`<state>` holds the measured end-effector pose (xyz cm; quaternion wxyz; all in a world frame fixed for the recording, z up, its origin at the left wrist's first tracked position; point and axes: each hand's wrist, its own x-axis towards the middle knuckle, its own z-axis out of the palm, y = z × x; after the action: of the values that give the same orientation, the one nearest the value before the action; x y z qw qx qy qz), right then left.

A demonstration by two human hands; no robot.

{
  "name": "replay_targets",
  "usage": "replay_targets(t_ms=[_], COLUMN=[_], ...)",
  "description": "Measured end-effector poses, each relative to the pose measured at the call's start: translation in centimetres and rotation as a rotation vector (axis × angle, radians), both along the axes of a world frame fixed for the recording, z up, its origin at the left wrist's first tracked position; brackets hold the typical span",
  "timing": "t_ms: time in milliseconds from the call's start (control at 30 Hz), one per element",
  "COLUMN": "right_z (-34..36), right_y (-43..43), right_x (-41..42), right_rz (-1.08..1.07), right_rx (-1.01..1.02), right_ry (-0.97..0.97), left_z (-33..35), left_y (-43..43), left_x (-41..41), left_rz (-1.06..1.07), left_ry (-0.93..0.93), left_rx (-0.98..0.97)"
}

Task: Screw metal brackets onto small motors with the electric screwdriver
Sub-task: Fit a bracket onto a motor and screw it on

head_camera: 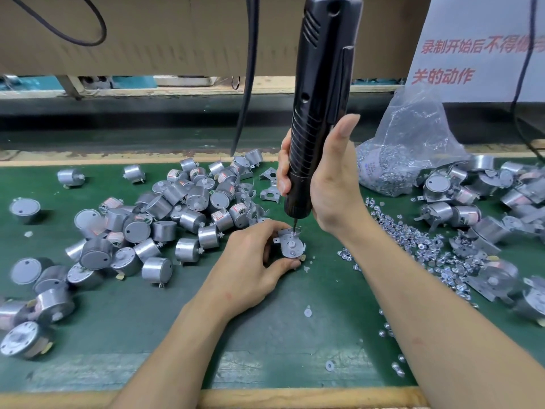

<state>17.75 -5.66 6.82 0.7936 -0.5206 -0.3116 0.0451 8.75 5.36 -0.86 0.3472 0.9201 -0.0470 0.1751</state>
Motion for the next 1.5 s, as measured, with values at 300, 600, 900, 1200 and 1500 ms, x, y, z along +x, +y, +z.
replay_targets(t_ms=[300, 600, 900, 1200, 1500], right_z=[-0.27, -0.28, -0.48, -0.69, -0.93], right_y=[0.23, 0.12, 0.25, 0.65, 1.04], right_x=[0.01, -0.1, -0.15, -0.3, -0.47], right_rz=[0.007, 0.018, 0.025, 0.015, -0.009], right_rx=[-0.007, -0.013, -0.032, -0.046, -0.064], right_ry=[0.013, 0.015, 0.027, 0.027, 0.036], left_z=[0.22, 0.33, 0.34, 0.36, 0.15], left_y=[-0.08, -0.15, -0.14, -0.2, -0.19], left_x=[-0.06, -0.09, -0.08, -0.11, 0.02], left_rz=[0.001, 0.0, 0.001, 0.017, 0.024], left_ry=[0.011, 0.025, 0.024, 0.015, 0.003], left_rx=[0.008, -0.004, 0.002, 0.021, 0.012])
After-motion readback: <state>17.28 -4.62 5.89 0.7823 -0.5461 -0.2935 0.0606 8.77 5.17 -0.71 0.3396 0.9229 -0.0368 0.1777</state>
